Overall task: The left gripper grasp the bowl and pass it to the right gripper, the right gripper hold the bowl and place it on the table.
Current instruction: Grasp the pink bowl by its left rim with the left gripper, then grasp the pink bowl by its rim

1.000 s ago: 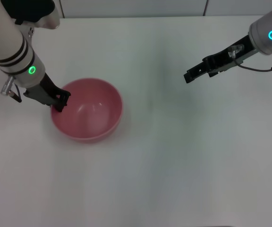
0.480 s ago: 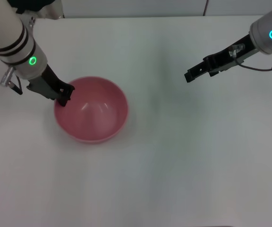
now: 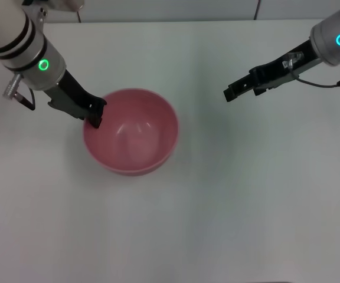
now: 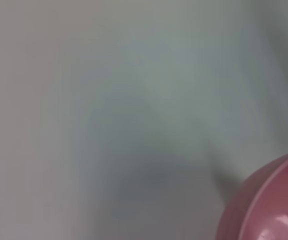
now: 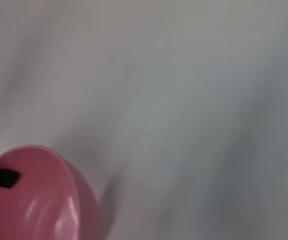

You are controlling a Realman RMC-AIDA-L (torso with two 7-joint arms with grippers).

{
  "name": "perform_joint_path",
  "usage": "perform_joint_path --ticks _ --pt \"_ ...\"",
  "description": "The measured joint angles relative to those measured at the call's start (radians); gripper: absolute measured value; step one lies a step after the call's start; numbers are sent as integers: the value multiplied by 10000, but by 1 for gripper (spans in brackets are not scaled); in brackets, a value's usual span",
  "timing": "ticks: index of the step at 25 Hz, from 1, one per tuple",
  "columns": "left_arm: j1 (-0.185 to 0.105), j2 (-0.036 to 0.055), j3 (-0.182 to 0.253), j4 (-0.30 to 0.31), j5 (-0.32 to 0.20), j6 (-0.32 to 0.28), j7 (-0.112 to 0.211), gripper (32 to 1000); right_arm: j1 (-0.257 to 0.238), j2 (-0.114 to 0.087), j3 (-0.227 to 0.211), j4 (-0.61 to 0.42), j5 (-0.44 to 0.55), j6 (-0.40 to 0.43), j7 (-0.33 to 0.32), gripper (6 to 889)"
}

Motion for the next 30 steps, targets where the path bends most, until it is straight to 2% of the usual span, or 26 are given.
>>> perform_joint_path --ticks 3,8,13,19,26,30 --pt "-121 -46 24 0 2 -19 9 45 1 -84 -4 -36 306 509 -101 848" --pt "-241 -80 60 0 28 -38 17 45 63 -183 -4 -49 495 830 -133 848" --pt "-354 -111 71 0 -7 -123 44 44 84 -253 -15 -73 1079 1254 -273 848" --pt "-499 -183 80 0 -45 -253 126 47 100 -288 -56 -85 1315 1346 -277 848" --pt "-801 -214 139 74 -354 -479 221 59 246 -288 -137 -74 1323 1371 -278 849" --pt "-880 -235 474 484 -852 -652 221 65 359 -244 -204 -29 1316 1375 -278 847"
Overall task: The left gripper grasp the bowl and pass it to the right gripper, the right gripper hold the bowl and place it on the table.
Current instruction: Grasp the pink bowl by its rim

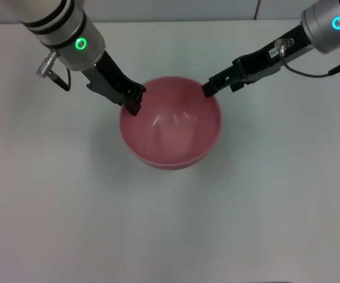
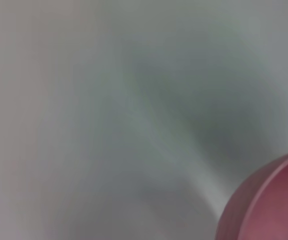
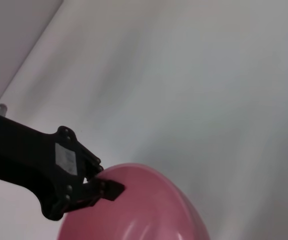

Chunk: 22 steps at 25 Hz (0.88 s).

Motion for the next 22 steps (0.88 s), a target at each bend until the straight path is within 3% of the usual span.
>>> perform_joint_path --ticks 9,22 --pt "-372 -16 261 151 -139 -35 -103 80 11 78 -255 30 -8 -25 0 838" --pt "-443 -30 265 160 -252 -50 -83 102 41 130 -503 35 13 -120 0 824"
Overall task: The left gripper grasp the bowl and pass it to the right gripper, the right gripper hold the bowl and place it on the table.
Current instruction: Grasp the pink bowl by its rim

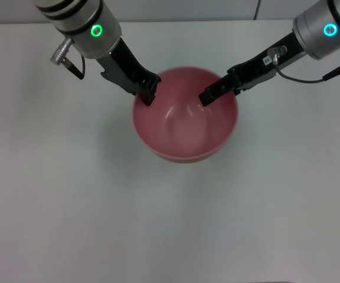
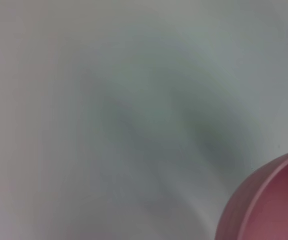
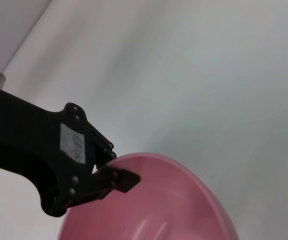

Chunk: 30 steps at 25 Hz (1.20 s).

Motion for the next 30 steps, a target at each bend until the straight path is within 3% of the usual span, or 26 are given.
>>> perform_joint_path --ticks 6,11,16,22,30 --pt "-4 0 0 -2 0 0 5 111 0 0 -3 1 -3 -17 7 818" --pt "-15 -2 0 -9 0 0 13 120 2 0 -3 0 -6 -112 5 632" --pt "-32 -9 -1 -24 1 -1 24 128 16 0 -4 14 -14 -173 -20 381" --pt "-40 -29 0 -43 -1 1 25 138 16 0 -101 39 -70 -342 -87 178" --pt "-56 -31 0 -16 0 -46 12 151 15 -1 -263 65 -69 -403 -92 171"
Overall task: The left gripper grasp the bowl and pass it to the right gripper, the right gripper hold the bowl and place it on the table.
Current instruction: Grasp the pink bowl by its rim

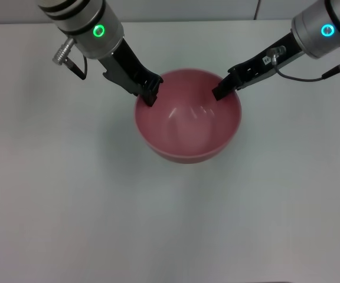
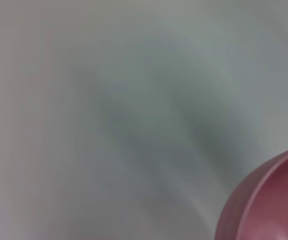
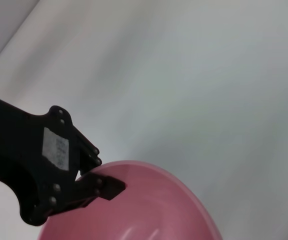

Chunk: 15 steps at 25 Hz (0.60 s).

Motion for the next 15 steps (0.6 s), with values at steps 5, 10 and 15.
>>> perform_joint_path --ticks 5,10,15 --pt "0 8 0 12 0 -32 -26 159 1 1 -2 0 -9 -1 -1 144" --pt "3 45 0 16 -114 -68 -25 167 0 1 -2 -3 -12 0 0 135" --pt "-7 62 -2 16 -150 -153 -30 176 6 1 -2 -4 -13 1 0 132"
